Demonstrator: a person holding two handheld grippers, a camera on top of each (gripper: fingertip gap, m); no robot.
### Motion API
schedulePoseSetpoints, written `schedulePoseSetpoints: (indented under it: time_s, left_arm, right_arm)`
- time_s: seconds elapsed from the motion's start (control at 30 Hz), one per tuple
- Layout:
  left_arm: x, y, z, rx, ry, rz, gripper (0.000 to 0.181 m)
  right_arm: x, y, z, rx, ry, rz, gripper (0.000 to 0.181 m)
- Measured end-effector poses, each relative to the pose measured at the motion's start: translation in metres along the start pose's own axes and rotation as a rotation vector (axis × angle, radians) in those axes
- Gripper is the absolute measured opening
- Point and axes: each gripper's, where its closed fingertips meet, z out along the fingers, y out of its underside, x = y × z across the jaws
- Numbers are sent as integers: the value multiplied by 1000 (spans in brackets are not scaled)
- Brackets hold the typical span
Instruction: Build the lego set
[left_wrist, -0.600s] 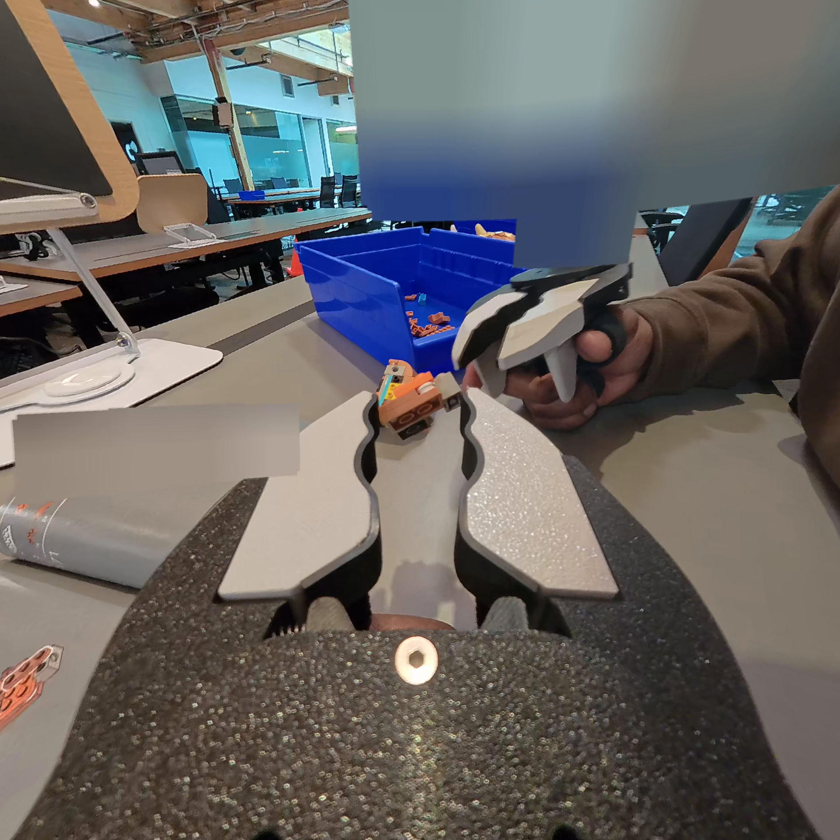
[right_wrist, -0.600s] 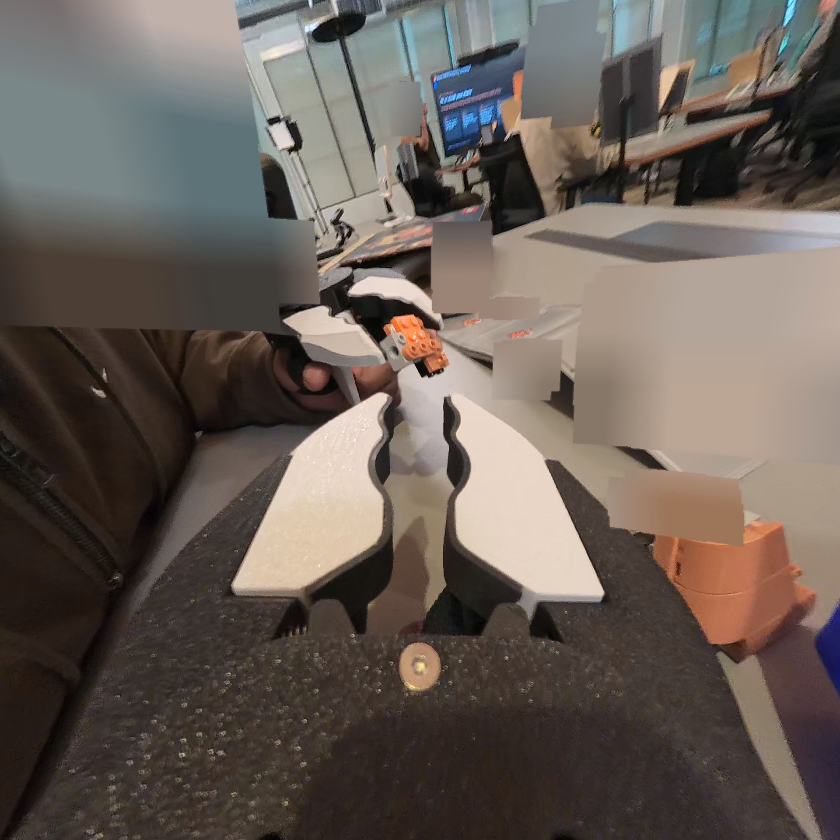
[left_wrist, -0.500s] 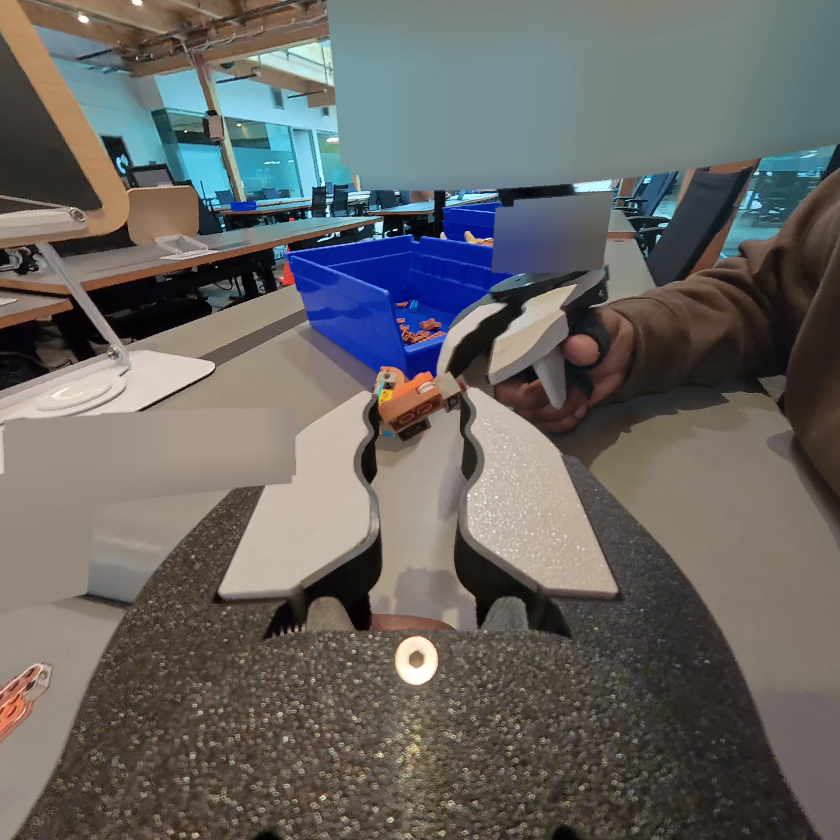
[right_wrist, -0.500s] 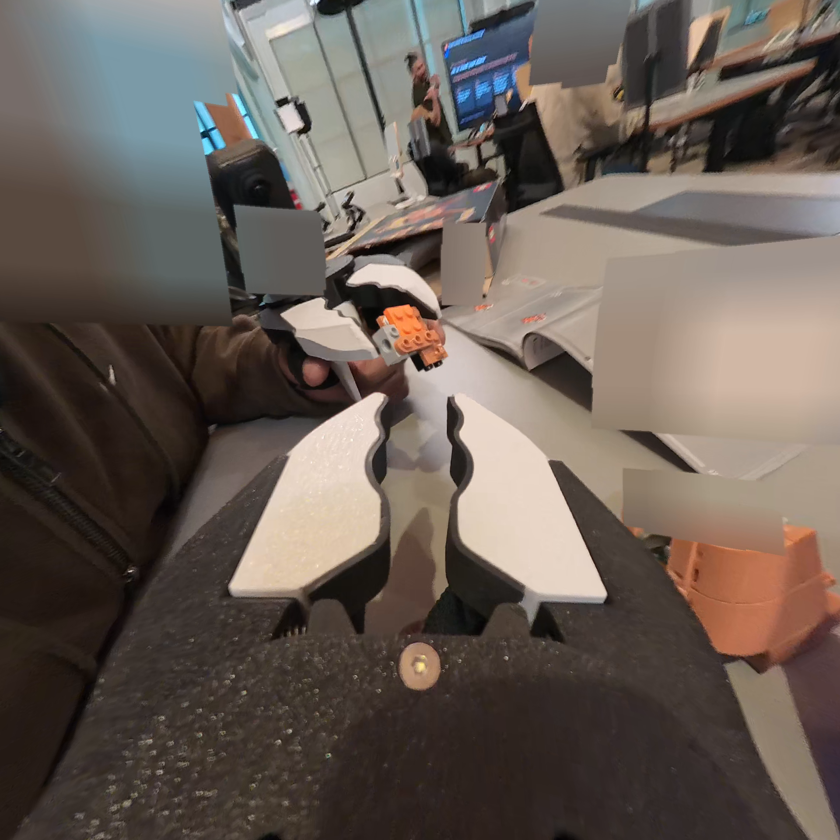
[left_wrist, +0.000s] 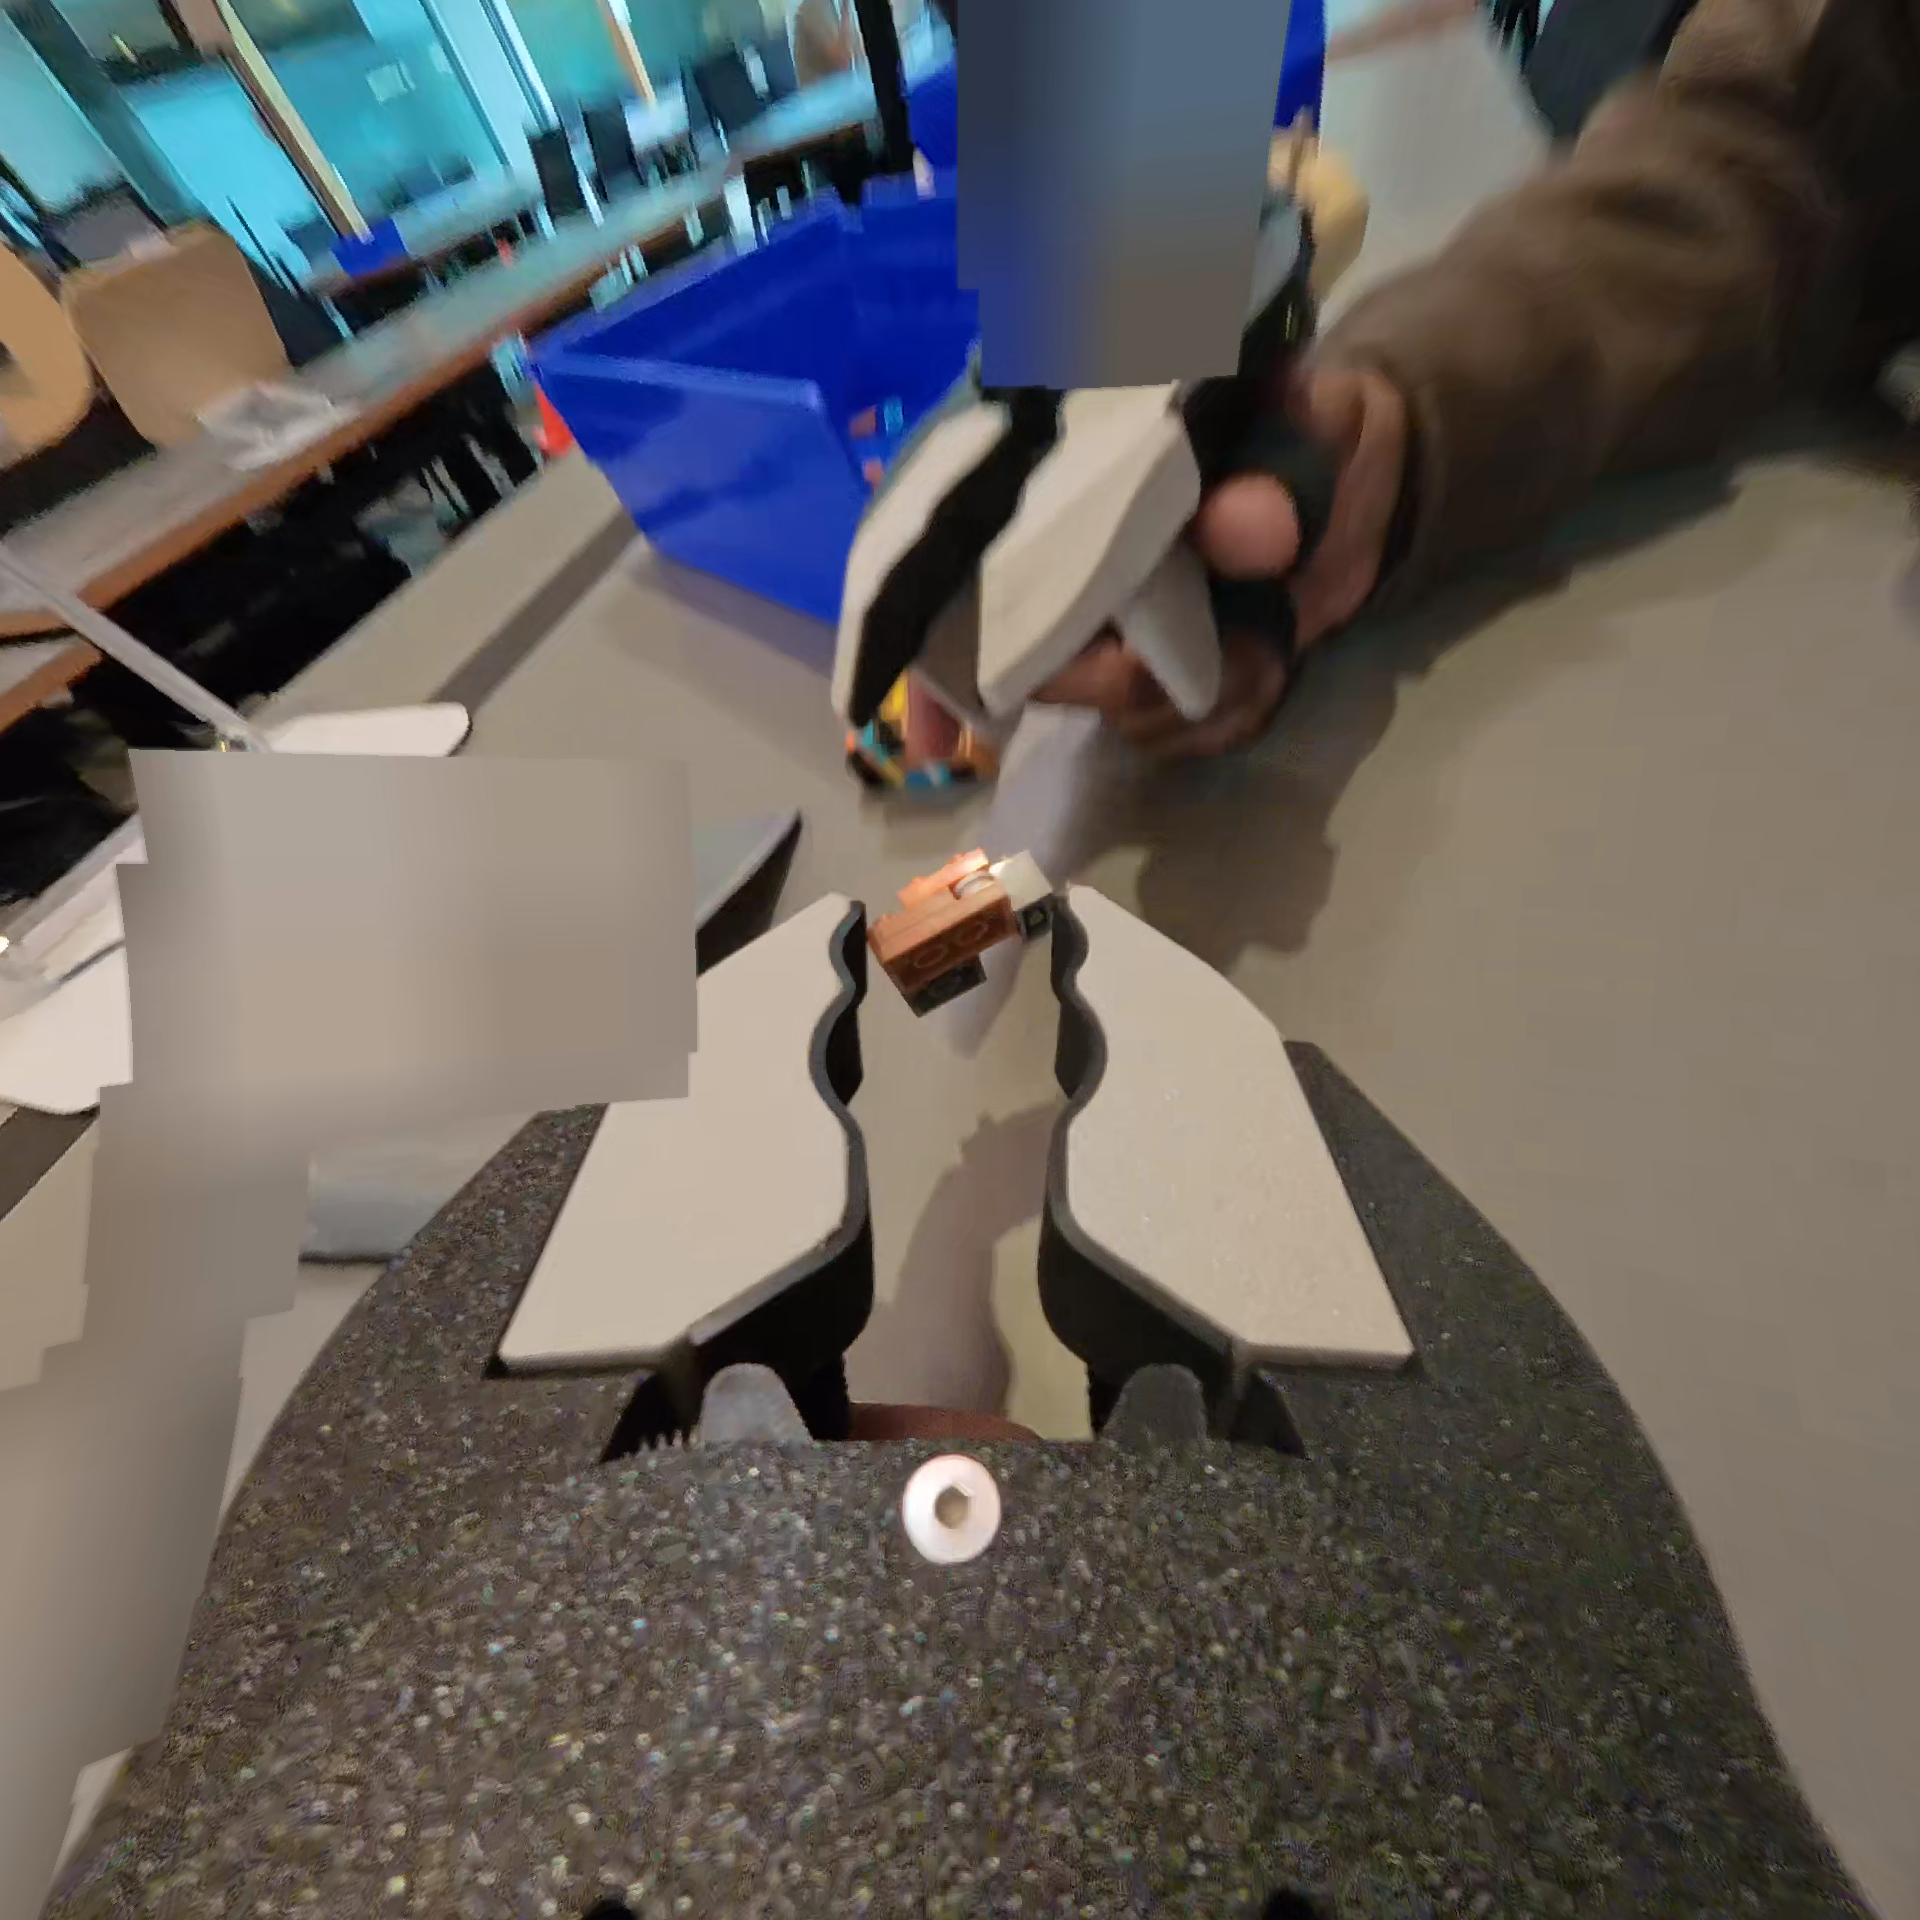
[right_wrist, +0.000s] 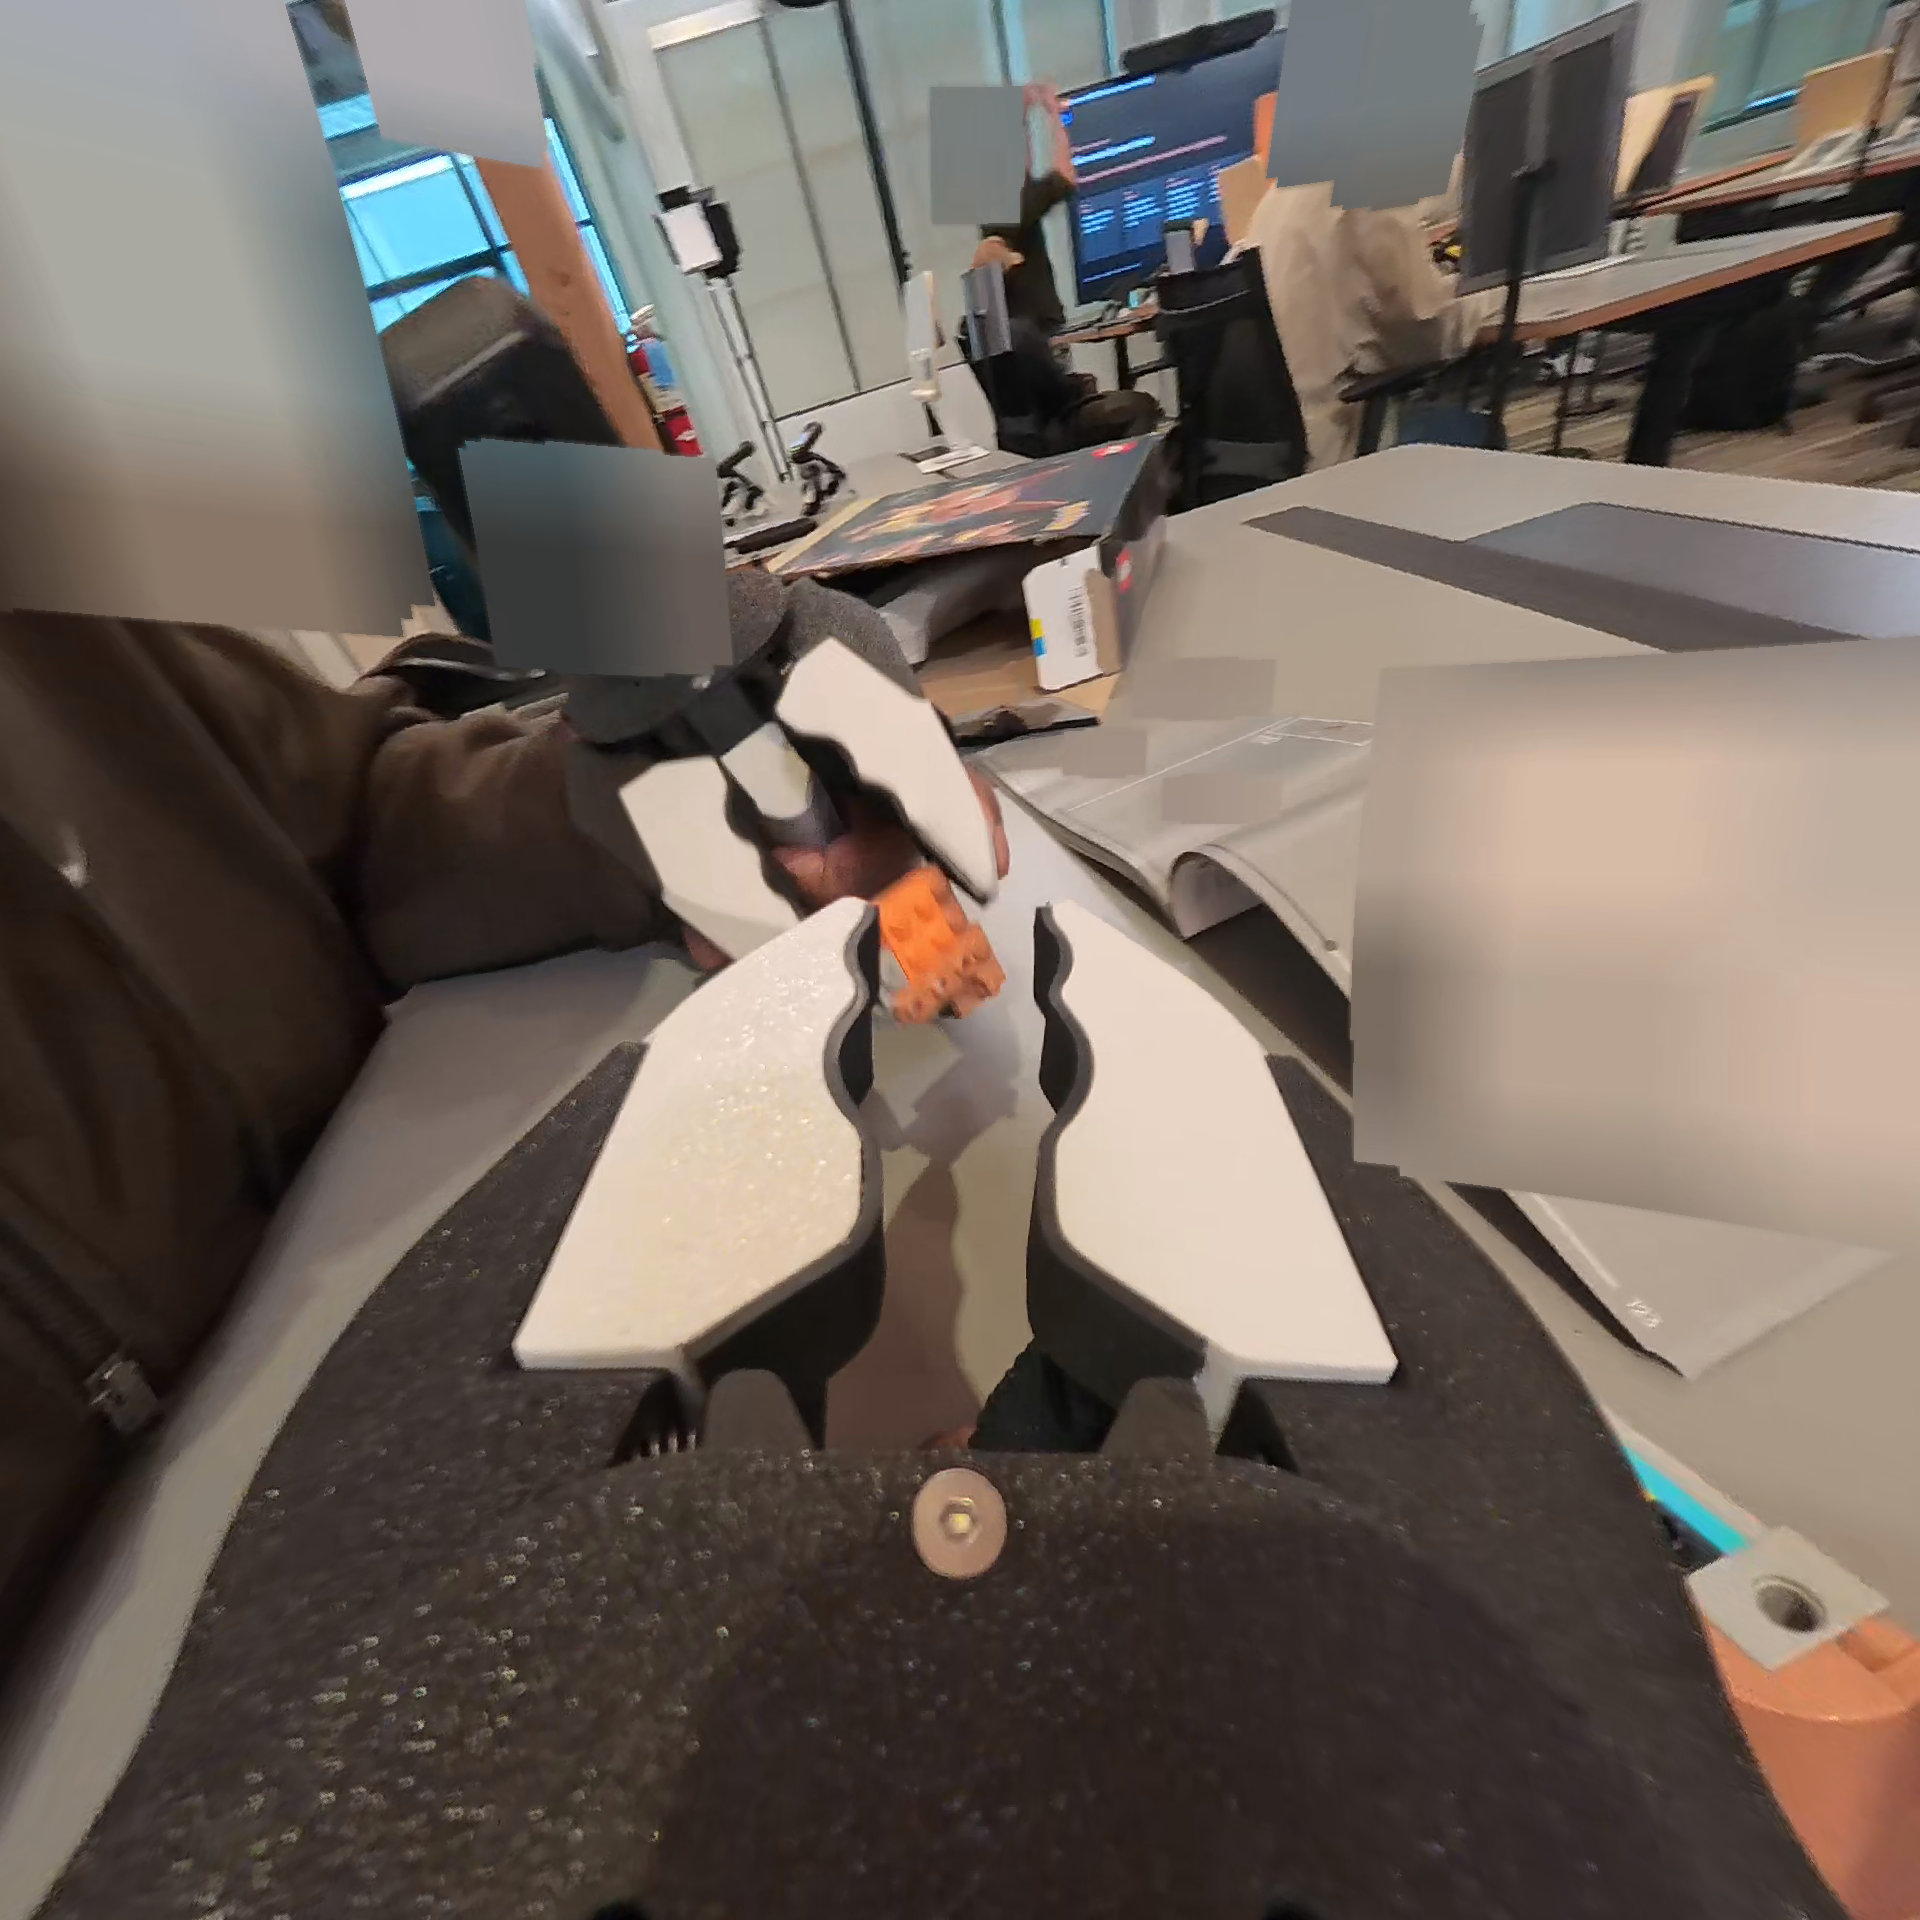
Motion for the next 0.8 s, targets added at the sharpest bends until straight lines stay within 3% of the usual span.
schedulePoseSetpoints:
  time_s: [0.1, 0.33, 0.57, 0.8]
  left_arm:
    - [-3, 27, -6, -167, 36, 59, 34]
    - [-11, 66, -28, -323, 119, 24, 34]
    - [-7, 91, -53, -458, 197, 11, 26]
    - [0, 88, -60, -453, 251, -14, 38]
  right_arm:
    - [1, 0, 0, 7, 7, 5, 28]
    - [-3, 2, -6, 4, 8, -16, 26]
    - [-3, 2, -12, 10, 6, -19, 25]
    - [-5, 0, -14, 15, -7, -11, 25]
